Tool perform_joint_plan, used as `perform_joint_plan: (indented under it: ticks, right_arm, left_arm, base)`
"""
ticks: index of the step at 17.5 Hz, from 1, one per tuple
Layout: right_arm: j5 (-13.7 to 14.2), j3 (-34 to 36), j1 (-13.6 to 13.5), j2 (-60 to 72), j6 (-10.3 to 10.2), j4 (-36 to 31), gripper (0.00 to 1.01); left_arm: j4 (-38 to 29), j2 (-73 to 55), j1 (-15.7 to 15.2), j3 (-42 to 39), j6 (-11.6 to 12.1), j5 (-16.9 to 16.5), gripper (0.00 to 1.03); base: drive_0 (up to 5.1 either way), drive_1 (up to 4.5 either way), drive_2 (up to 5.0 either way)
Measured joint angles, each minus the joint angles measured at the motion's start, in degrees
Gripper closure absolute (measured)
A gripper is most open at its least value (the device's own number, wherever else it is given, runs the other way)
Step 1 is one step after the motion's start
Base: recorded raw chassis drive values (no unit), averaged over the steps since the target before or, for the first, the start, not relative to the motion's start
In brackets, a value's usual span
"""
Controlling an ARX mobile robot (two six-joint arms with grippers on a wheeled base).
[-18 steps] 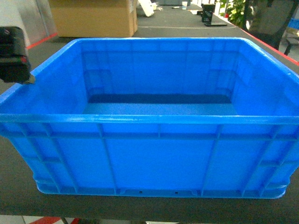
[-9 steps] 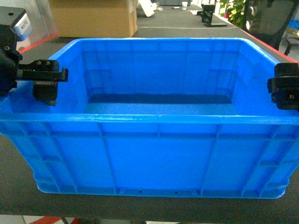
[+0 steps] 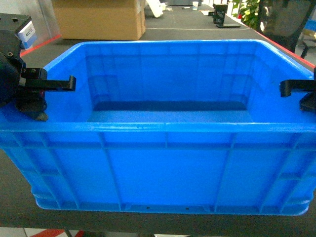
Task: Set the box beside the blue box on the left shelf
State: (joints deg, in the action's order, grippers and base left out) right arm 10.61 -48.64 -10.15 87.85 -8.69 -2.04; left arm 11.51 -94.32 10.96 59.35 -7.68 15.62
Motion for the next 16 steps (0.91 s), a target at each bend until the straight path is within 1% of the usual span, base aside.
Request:
perform_joint_plan:
  ticks: [2,4,7,8,11,13,16]
  right_arm:
    - [0.46,2.51,-0.46,-3.43,-0.77,0.33,0.91]
    - [2.25,4.96,-1.14,-9.38,-1.20,0.77,0.91]
    - [3.76,7.96,-2.23,-17.88,-0.92,1.03,0.91]
    - [3.80,9.20,-2.23,-20.50,-0.68,2.32,0.91]
    - [4.02,12.87,-2.99,-26.27,-0.72,6.01,0.91]
    - [4.52,14.71,-3.85,-31.12,-0.94,7.63,0.91]
    - [6.78,17.00,-5.73,-37.75,-1.33,8.00,0.91]
  left_arm:
    - [0.22,3.21,1.01,-1.79,-0.11,0.87,0.88]
    - [-0.44,9.20,2.43,-4.52,-0.52,2.62,0.88]
    - [-2.86,18.05,4.57,-9.46,-0.57,5.95,0.88]
    - [-2.51,20.79,5.51,-11.74,-0.85,7.48,0.88]
    - [-0.15,26.93,7.52,-16.63,-1.42,10.29,0.88]
    - [2.38,32.83,8.96,-18.64,-2.49,12.17,0.88]
    - [2.43,39.39,10.27,-20.70,-2.38,14.08,0.88]
  base:
    - [0.0,0.00,0.0]
    - [0.0,0.00,0.0]
    - [0.0,0.00,0.0]
    - [0.0,0.00,0.0]
    - [0.0,0.00,0.0]
    - [0.0,0.00,0.0]
    - [0.0,0.00,0.0]
